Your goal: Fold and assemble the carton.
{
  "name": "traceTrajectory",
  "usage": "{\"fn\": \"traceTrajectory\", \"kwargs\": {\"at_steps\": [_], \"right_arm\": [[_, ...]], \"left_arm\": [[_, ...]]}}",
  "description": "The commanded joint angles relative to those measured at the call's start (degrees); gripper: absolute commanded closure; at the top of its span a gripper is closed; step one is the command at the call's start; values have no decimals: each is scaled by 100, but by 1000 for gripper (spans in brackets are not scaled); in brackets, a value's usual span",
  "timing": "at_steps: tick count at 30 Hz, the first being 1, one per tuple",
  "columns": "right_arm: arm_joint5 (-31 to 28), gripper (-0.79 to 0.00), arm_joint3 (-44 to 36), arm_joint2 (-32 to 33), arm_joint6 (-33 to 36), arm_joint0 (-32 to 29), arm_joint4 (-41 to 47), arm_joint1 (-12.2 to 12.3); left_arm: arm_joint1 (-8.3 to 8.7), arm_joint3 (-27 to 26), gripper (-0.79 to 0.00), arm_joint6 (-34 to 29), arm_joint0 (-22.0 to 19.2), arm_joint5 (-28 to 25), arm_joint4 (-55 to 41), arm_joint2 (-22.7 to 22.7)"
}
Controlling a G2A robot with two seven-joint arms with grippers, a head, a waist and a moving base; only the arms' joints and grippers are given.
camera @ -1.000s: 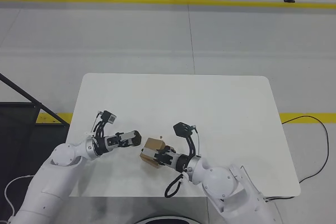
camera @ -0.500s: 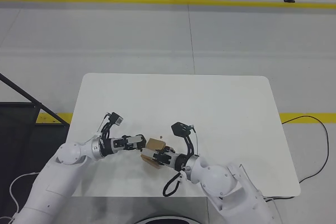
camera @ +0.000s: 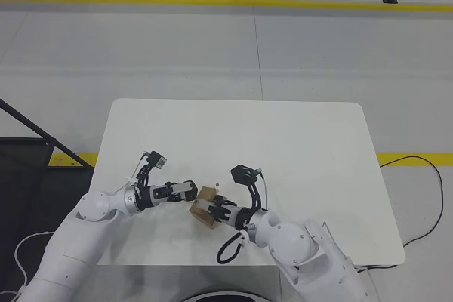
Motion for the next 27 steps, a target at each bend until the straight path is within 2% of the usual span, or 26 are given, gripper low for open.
{"fn": "traceTrajectory", "kwargs": {"at_steps": [1, 22, 26, 27], "right_arm": [[51, -326, -3, -8, -7, 4, -37, -2], [409, -314, 54, -168, 17, 143, -278, -60], [459, -256, 35, -187, 18, 154, -342, -68], [475, -212, 30, -191, 15, 154, -360, -69]], "left_arm": [[-1, -4, -785, -14, 1, -7, -1, -2], [-3, -94, -785, -75, 45, -51, 44, -22], [-5, -104, -785, -79, 50, -57, 44, -20], [-5, -106, -785, -82, 50, -56, 50, -20]]}}
